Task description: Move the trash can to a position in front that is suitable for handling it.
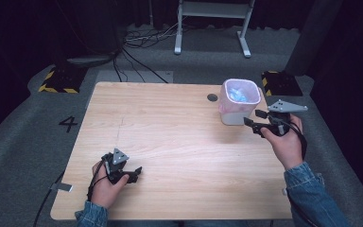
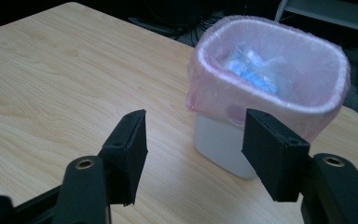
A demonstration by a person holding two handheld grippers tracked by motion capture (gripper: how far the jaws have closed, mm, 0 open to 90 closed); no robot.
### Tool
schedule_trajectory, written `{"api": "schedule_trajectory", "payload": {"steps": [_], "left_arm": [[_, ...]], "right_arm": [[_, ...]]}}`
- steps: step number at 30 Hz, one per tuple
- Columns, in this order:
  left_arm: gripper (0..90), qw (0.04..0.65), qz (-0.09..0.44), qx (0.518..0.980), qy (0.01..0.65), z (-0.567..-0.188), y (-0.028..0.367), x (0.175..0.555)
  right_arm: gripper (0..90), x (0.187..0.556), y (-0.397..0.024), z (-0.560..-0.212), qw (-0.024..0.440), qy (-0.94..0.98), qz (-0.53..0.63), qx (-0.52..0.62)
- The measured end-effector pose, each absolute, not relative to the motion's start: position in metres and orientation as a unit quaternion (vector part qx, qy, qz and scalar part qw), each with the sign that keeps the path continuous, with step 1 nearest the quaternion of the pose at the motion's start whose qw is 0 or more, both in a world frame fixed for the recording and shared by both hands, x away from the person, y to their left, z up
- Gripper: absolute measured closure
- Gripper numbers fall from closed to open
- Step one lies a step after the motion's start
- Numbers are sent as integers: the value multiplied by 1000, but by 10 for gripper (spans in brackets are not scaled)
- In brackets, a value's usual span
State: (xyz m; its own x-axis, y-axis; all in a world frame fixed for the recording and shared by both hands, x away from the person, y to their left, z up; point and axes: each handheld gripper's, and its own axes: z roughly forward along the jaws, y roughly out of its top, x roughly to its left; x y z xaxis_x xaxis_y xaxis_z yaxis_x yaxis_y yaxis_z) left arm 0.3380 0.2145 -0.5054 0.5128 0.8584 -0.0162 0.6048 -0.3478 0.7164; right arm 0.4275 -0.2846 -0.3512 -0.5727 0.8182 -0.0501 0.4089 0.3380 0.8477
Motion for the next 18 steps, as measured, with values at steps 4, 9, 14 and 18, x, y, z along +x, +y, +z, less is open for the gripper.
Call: {"api": "schedule_trajectory", "payload": {"steps": [4, 9, 14, 18], "left_arm": [[163, 340, 187, 801, 456, -505, 215, 337], [164, 340, 187, 801, 456, -505, 215, 337], [163, 340, 187, 801, 455, -505, 215, 337], [161, 342, 185, 801, 456, -505, 215, 337]], "right_arm": [[430, 440, -276, -343, 245, 788, 415, 384], [461, 456, -268, -336, 251, 788, 412, 382], [484, 473, -260, -334, 252, 790, 408, 382], [501, 488, -255, -338, 249, 792, 406, 382]]}}
